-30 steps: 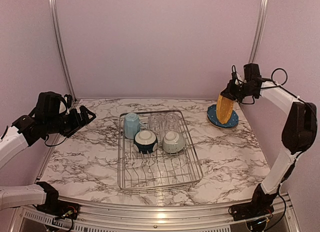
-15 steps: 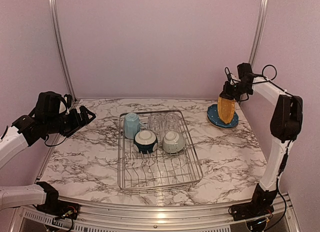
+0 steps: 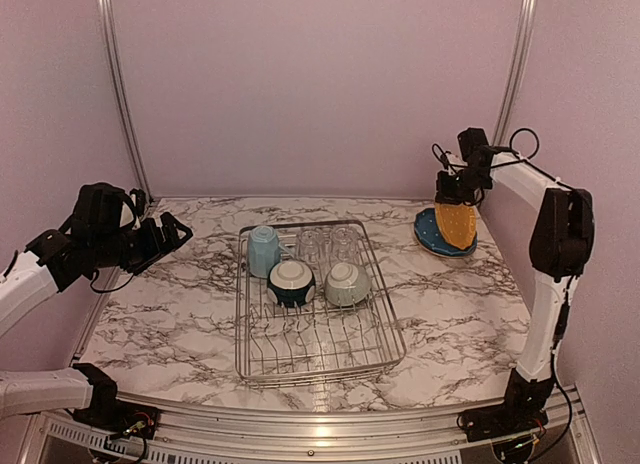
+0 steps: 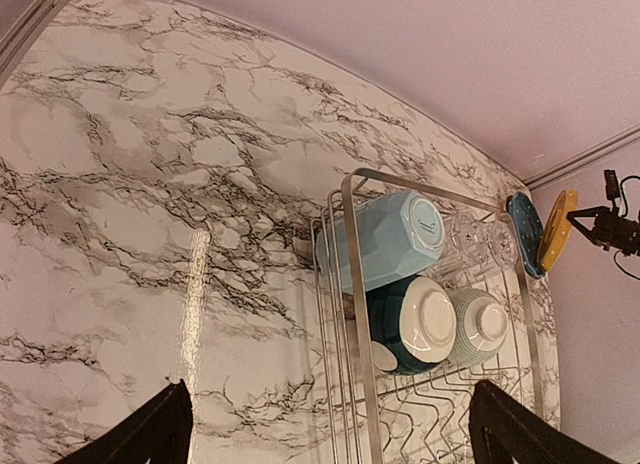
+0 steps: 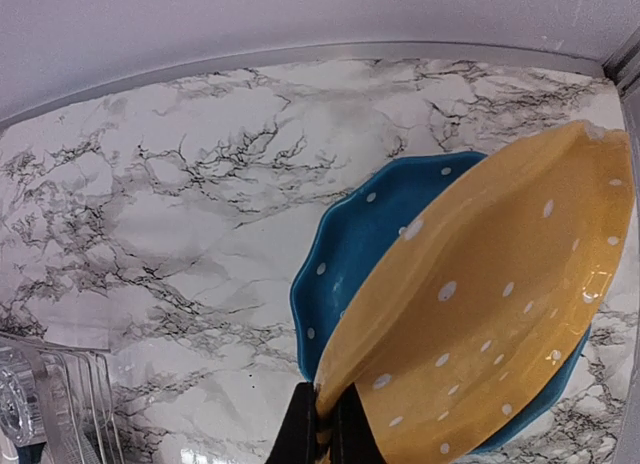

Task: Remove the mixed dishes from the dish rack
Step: Place the plate with another plate.

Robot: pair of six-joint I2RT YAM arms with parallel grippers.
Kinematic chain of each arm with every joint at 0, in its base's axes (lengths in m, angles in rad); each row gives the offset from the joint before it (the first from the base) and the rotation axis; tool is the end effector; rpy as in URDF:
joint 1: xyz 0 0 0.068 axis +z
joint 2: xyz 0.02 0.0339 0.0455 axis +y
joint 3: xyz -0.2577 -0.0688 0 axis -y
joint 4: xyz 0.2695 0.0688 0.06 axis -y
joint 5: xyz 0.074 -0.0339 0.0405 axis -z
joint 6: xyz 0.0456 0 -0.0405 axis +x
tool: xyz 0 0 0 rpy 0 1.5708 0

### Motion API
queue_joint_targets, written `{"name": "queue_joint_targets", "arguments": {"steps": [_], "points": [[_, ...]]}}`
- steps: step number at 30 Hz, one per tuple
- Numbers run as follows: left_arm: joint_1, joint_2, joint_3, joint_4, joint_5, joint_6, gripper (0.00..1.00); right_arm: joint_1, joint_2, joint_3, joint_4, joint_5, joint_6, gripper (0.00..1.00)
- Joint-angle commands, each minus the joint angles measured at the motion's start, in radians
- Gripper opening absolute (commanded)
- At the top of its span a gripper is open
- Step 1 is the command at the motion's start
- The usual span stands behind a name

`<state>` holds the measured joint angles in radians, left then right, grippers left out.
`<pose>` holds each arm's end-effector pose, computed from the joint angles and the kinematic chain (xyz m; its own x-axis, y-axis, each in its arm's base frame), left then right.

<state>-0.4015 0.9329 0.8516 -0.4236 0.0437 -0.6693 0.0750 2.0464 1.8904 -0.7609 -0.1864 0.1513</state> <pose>0.2244 -0.0974 0.3006 -0.6133 -0.4130 -0.6733 0.0575 0.8268 -0.5596 0.4838 0.0448 0.2657 -0.8105 0.0876 -0.5792 -0.0646 0.9693 0.2371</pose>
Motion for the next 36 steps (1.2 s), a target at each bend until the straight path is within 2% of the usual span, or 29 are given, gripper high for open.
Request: {"name": "queue_joint_targets", "arguments": {"steps": [1, 12, 29, 33, 36], "points": [[-0.004, 0.000, 0.016, -0.007, -0.001, 0.009, 0.99, 0.041, 0.055, 0.050, -0.054, 0.116, -0.069, 0.00], [-0.005, -0.033, 0.009, -0.033, -0.020, 0.010, 0.99, 0.124, 0.165, 0.119, -0.177, 0.342, -0.131, 0.00], [-0.004, -0.082, 0.025, -0.082, -0.039, 0.001, 0.99, 0.140, 0.261, 0.178, -0.181, 0.352, -0.150, 0.00], [-0.005, -0.094, 0.036, -0.102, -0.039, 0.001, 0.99, 0.140, 0.271, 0.176, -0.170, 0.342, -0.147, 0.05], [-0.005, -0.105, 0.038, -0.113, -0.039, 0.001, 0.99, 0.140, 0.274, 0.174, -0.166, 0.340, -0.146, 0.16]]}}
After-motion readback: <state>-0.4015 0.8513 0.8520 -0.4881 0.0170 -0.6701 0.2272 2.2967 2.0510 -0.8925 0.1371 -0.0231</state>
